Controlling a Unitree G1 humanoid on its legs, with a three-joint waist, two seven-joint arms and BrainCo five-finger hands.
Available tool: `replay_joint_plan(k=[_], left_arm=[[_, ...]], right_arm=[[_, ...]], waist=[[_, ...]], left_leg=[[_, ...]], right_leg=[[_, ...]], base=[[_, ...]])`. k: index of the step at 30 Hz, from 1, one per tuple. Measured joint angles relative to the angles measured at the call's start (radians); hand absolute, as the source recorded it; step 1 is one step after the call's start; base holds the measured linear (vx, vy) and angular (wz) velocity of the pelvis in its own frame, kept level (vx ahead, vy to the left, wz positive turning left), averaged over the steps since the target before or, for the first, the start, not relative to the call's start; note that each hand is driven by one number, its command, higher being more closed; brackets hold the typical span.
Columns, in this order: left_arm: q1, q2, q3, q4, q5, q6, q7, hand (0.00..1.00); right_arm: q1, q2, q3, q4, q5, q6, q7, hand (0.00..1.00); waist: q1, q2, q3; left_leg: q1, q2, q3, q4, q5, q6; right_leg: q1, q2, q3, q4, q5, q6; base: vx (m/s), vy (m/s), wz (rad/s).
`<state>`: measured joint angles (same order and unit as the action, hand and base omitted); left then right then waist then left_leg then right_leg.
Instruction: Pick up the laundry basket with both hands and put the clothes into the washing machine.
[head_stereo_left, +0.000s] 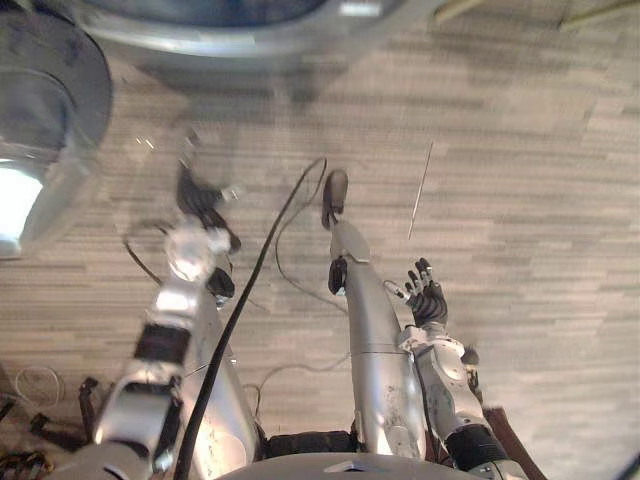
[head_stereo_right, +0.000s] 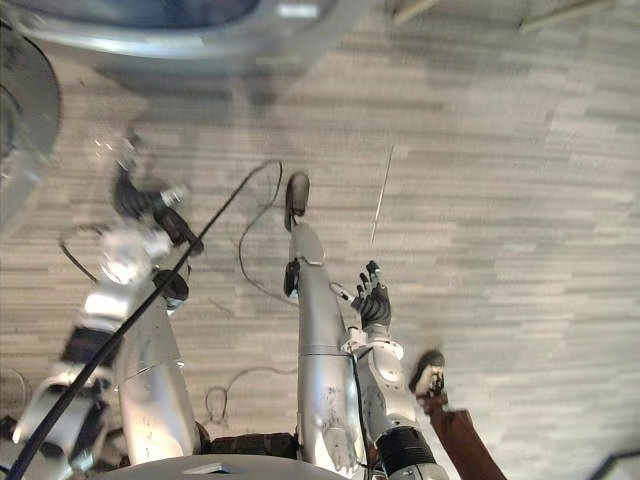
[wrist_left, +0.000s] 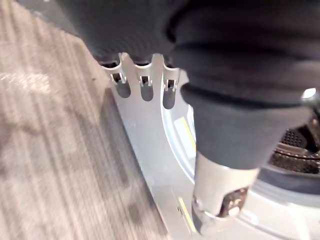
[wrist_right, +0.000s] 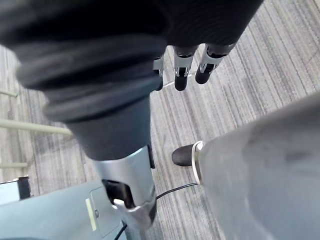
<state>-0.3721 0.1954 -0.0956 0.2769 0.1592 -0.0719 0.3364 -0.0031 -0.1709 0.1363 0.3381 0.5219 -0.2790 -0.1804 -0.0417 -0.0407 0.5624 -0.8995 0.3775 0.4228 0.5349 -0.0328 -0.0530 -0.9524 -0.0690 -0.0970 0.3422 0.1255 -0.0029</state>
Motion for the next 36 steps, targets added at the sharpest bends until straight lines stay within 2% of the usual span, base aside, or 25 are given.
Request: replay_joint_plan(k=[2,4,6,10,11,12,13,14,16,19,21,23,24,26,27,28,29,30,31,32,33,34,35,36], left_arm=[[0.075,-0.059,-0.050,0.000,-0.002,-0.009,-0.027,0.00],[0.153,-0.129,-0.082,0.006,-0.052,-0.020,-0.061,0.00],[0.213,-0.164,-0.081,0.008,-0.101,-0.028,-0.068,0.00],[0.313,-0.179,-0.080,0.009,-0.208,-0.046,-0.089,0.00],[0.353,-0.177,-0.067,0.007,-0.221,-0.048,-0.099,0.00],[0.410,-0.192,-0.048,0.003,-0.229,-0.050,-0.104,0.00],[0.440,-0.200,-0.039,0.002,-0.236,-0.050,-0.106,0.00],[0.482,-0.203,-0.025,0.005,-0.237,-0.049,-0.116,0.00],[0.527,-0.205,-0.015,0.005,-0.236,-0.048,-0.136,0.00],[0.570,-0.202,-0.016,-0.011,-0.235,-0.047,-0.156,0.00],[0.574,-0.190,-0.017,-0.015,-0.227,-0.038,-0.167,0.00],[0.577,-0.187,-0.015,-0.025,-0.196,-0.020,-0.169,0.00],[0.575,-0.188,-0.013,-0.033,-0.191,-0.017,-0.169,0.00],[0.579,-0.188,-0.001,-0.031,-0.175,-0.013,-0.168,0.00],[0.580,-0.184,-0.003,-0.030,-0.175,-0.013,-0.167,0.00],[0.585,-0.182,-0.004,-0.026,-0.175,-0.013,-0.167,0.00],[0.598,-0.180,-0.004,-0.015,-0.175,-0.013,-0.167,0.00],[0.601,-0.169,-0.005,-0.003,-0.175,-0.013,-0.166,0.00],[0.584,-0.173,-0.004,0.042,-0.175,-0.011,-0.166,0.00],[0.585,-0.189,-0.012,0.096,-0.175,-0.003,-0.169,0.00],[0.600,-0.195,-0.015,0.101,-0.175,-0.004,-0.167,0.00],[0.605,-0.192,-0.012,0.106,-0.175,-0.003,-0.167,0.00],[0.601,-0.188,0.007,0.113,-0.176,-0.002,-0.166,0.00],[0.594,-0.180,0.021,0.119,-0.176,-0.003,-0.163,0.00]], right_arm=[[0.000,0.012,0.000,0.012,-0.039,0.021,-0.008,0.00],[0.000,0.016,0.010,0.044,-0.083,0.047,-0.008,0.00],[0.001,0.014,0.025,0.079,-0.099,0.064,-0.007,0.00],[0.019,0.013,0.015,0.148,-0.140,0.089,-0.009,0.00],[0.053,0.018,0.003,0.151,-0.144,0.099,-0.009,0.00],[0.089,0.026,-0.007,0.151,-0.145,0.103,-0.009,0.00],[0.107,0.029,-0.025,0.151,-0.144,0.105,-0.009,0.00],[0.136,0.048,-0.056,0.151,-0.134,0.106,-0.008,0.00],[0.186,0.079,-0.110,0.143,-0.115,0.107,-0.009,0.00],[0.258,0.116,-0.129,0.069,-0.085,0.108,-0.014,0.00],[0.295,0.159,-0.143,0.023,-0.052,0.105,-0.018,0.00],[0.303,0.187,-0.160,0.000,-0.016,0.106,-0.019,0.00],[0.299,0.195,-0.176,-0.014,-0.014,0.106,-0.019,0.00],[0.275,0.202,-0.195,-0.023,-0.014,0.105,-0.019,0.00],[0.274,0.202,-0.199,-0.029,-0.014,0.102,-0.020,0.00],[0.274,0.202,-0.199,-0.026,-0.014,0.099,-0.020,0.00],[0.274,0.202,-0.201,-0.022,-0.014,0.099,-0.020,0.00],[0.263,0.202,-0.203,-0.014,-0.015,0.097,-0.019,0.00],[0.237,0.196,-0.221,-0.005,-0.016,0.097,-0.018,0.00],[0.200,0.171,-0.240,0.006,-0.018,0.099,-0.020,0.00],[0.171,0.160,-0.263,-0.002,-0.021,0.098,-0.027,0.00],[0.162,0.157,-0.261,-0.010,-0.032,0.098,-0.027,0.00],[0.146,0.150,-0.255,-0.005,-0.063,0.102,-0.024,0.00],[0.149,0.152,-0.247,-0.006,-0.074,0.105,-0.023,0.00]], waist=[[0.007,0.007,-0.003],[0.018,0.012,-0.006],[0.029,0.019,-0.010],[0.041,0.049,-0.044],[0.046,0.063,-0.082],[0.055,0.087,-0.132],[0.056,0.097,-0.161],[0.048,0.097,-0.203],[0.027,0.106,-0.242],[0.022,0.086,-0.288],[0.017,0.068,-0.297],[0.013,0.058,-0.305],[0.019,0.059,-0.307],[0.026,0.054,-0.316],[0.024,0.049,-0.334],[0.022,0.048,-0.350],[0.017,0.028,-0.386],[0.019,-0.003,-0.410],[0.019,0.028,-0.412],[0.035,0.091,-0.418],[0.047,0.092,-0.416],[0.042,0.076,-0.419],[0.045,0.068,-0.421],[0.045,0.078,-0.420]], left_leg=[[0.090,-0.016,-0.010,-0.018,-0.003,-0.005],[0.236,-0.059,-0.018,-0.082,0.004,-0.013],[0.348,-0.086,-0.025,-0.122,0.007,-0.016],[0.521,-0.095,-0.034,-0.137,-0.011,-0.034],[0.544,-0.095,-0.064,-0.100,-0.035,-0.051],[0.548,-0.100,-0.151,-0.003,-0.121,-0.051],[0.556,-0.102,-0.179,0.015,-0.161,-0.069],[0.573,-0.106,-0.182,0.022,-0.194,-0.079],[0.613,-0.111,-0.180,0.021,-0.223,-0.063],[0.651,-0.106,-0.144,0.014,-0.251,-0.057],[0.676,-0.100,-0.115,0.023,-0.262,-0.061],[0.715,-0.082,-0.075,0.019,-0.248,-0.049],[0.752,-0.069,-0.041,-0.004,-0.238,-0.040],[0.803,-0.051,0.007,-0.040,-0.221,-0.053],[0.826,-0.049,0.018,-0.064,-0.210,-0.071],[0.829,-0.046,0.019,-0.070,-0.204,-0.082],[0.829,-0.039,0.019,-0.068,-0.198,-0.107],[0.822,-0.041,0.007,-0.049,-0.198,-0.128],[0.797,-0.017,-0.063,-0.038,-0.205,-0.142],[0.819,-0.001,-0.137,-0.111,-0.233,-0.146],[0.909,-0.012,-0.087,-0.218,-0.173,-0.166],[0.934,-0.018,-0.054,-0.235,-0.161,-0.185],[0.980,0.007,-0.004,-0.237,-0.165,-0.196],[0.988,0.055,0.004,-0.214,-0.163,-0.196]], right_leg=[[0.083,-0.012,-0.009,0.020,-0.022,0.008],[0.201,-0.042,-0.027,0.043,-0.071,0.002],[0.293,-0.058,-0.035,0.064,-0.106,0.005],[0.448,-0.065,-0.045,0.106,-0.171,0.004],[0.482,-0.062,-0.044,0.097,-0.179,-0.002],[0.504,-0.029,-0.030,0.097,-0.183,-0.001],[0.508,-0.012,-0.017,0.096,-0.184,-0.001],[0.519,0.001,0.007,0.089,-0.183,0.005],[0.574,0.018,0.022,0.018,-0.154,0.016],[0.608,0.038,0.062,-0.066,-0.104,0.019],[0.608,0.041,0.081,-0.049,-0.092,0.038],[0.620,0.040,0.079,-0.049,-0.107,0.025],[0.634,0.018,0.030,-0.046,-0.144,0.011],[0.595,-0.052,-0.047,0.166,-0.189,-0.008],[0.593,-0.103,-0.052,0.270,-0.234,0.002],[0.595,-0.128,-0.048,0.299,-0.253,0.004],[0.610,-0.176,-0.043,0.305,-0.288,0.003],[0.615,-0.173,-0.046,0.267,-0.318,0.047],[0.637,-0.111,-0.056,0.206,-0.318,0.093],[0.660,-0.019,-0.039,0.060,-0.250,0.072],[0.643,-0.095,-0.167,0.114,-0.298,0.022],[0.636,-0.148,-0.212,0.145,-0.311,0.029],[0.640,-0.186,-0.299,0.180,-0.293,0.082],[0.642,-0.149,-0.312,0.188,-0.273,0.078]], base=[[0.04,0.026,0.23],[0.07,0.027,0.39],[0.08,0.017,0.24],[0.11,-0.020,0.07],[0.17,0.021,-0.41],[0.16,0.063,-0.61],[0.14,0.104,-0.84],[0.11,0.114,-0.58],[0.07,0.130,-0.49],[0.02,0.131,-0.66],[0.02,0.071,-0.45],[0.03,0.019,-0.48],[0.03,-0.015,-0.68],[0.02,-0.106,-0.58],[0.02,-0.171,-0.20],[0.08,-0.234,-0.19],[0.10,-0.235,-0.25],[0.13,-0.335,-0.44],[0.08,-0.300,-1.13],[0.11,-0.217,-1.93],[0.09,-0.096,-2.01],[0.11,-0.155,-1.90],[0.04,-0.362,-1.31],[0.06,-0.502,-1.36]])
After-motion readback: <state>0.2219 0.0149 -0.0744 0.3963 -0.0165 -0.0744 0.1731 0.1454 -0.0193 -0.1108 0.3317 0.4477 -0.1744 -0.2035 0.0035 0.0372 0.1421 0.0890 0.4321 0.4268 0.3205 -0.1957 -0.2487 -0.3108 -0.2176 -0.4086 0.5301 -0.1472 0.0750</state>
